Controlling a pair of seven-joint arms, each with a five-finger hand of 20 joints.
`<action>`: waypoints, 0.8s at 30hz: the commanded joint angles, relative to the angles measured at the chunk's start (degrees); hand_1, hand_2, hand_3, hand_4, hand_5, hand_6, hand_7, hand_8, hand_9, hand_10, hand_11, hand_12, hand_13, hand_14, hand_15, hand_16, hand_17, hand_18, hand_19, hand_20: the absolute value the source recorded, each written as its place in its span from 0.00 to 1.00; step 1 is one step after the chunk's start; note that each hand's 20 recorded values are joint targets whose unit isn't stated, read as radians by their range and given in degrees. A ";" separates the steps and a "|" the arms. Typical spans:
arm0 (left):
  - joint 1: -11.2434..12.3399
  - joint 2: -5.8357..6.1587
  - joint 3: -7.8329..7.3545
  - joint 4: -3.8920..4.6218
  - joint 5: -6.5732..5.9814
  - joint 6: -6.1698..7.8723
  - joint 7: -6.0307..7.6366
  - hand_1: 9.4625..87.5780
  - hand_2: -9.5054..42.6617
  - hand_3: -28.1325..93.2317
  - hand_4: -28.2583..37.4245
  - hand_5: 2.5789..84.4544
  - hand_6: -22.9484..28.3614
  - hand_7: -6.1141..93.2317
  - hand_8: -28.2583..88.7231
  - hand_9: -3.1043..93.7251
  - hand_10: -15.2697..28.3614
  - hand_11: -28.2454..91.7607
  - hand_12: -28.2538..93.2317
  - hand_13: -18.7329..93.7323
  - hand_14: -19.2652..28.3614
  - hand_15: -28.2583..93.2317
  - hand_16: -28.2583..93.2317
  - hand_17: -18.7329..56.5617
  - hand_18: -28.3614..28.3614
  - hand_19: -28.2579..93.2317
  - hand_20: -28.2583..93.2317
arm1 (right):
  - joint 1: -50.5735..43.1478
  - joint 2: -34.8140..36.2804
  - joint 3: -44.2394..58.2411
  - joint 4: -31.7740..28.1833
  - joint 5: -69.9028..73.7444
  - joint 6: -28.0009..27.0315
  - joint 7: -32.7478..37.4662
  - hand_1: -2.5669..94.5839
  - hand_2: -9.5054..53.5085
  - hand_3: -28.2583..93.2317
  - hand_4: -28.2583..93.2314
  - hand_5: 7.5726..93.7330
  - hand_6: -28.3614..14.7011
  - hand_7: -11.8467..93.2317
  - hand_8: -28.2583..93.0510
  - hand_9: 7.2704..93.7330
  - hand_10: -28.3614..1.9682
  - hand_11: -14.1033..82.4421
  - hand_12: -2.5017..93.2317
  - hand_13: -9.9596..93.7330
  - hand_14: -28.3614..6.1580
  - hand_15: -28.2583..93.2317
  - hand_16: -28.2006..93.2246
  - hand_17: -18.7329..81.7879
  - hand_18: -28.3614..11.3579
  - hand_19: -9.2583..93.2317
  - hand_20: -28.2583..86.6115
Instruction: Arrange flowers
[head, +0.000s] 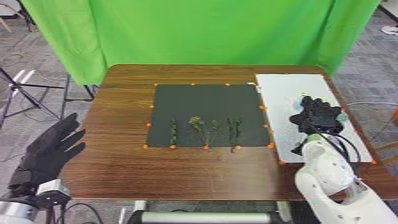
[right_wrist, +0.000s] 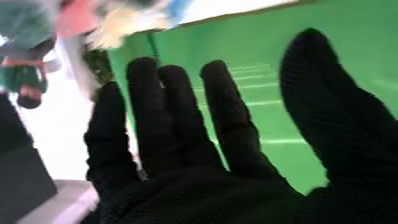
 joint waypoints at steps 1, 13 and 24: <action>0.84 -0.67 -0.43 -0.56 0.07 0.25 0.38 0.17 0.09 0.81 0.00 0.26 0.47 0.24 0.17 0.22 0.55 0.32 0.39 0.29 0.65 0.37 0.29 0.10 0.82 0.51 0.31 | -0.34 1.64 1.92 1.73 1.73 -2.32 0.68 0.33 0.01 0.96 0.04 0.31 0.51 0.49 0.10 0.33 0.36 0.49 0.32 0.40 0.41 0.67 0.36 0.28 0.16 0.72 0.63; 0.64 -0.74 -0.29 -0.56 0.11 0.22 0.27 0.17 0.10 0.81 0.00 0.26 0.47 0.24 0.17 0.22 0.55 0.32 0.39 0.29 0.65 0.37 0.29 0.10 0.81 0.51 0.31 | 0.79 0.62 0.00 6.18 4.38 -3.07 -2.32 0.33 0.03 0.96 0.03 0.36 0.51 0.47 0.11 0.40 0.39 0.53 0.32 0.54 0.48 0.71 0.38 0.36 0.20 0.79 0.64; 0.79 0.19 -1.44 -0.90 -0.06 0.36 0.27 0.17 0.10 0.81 0.00 0.26 0.47 0.24 0.17 0.22 0.54 0.32 0.39 0.29 0.65 0.37 0.29 0.10 0.82 0.51 0.31 | 1.70 0.81 -1.98 5.79 1.84 7.95 -5.43 0.57 0.04 0.93 0.00 0.59 0.64 0.65 0.30 0.72 0.65 0.55 0.58 0.78 0.68 0.74 0.55 0.52 0.21 0.93 0.66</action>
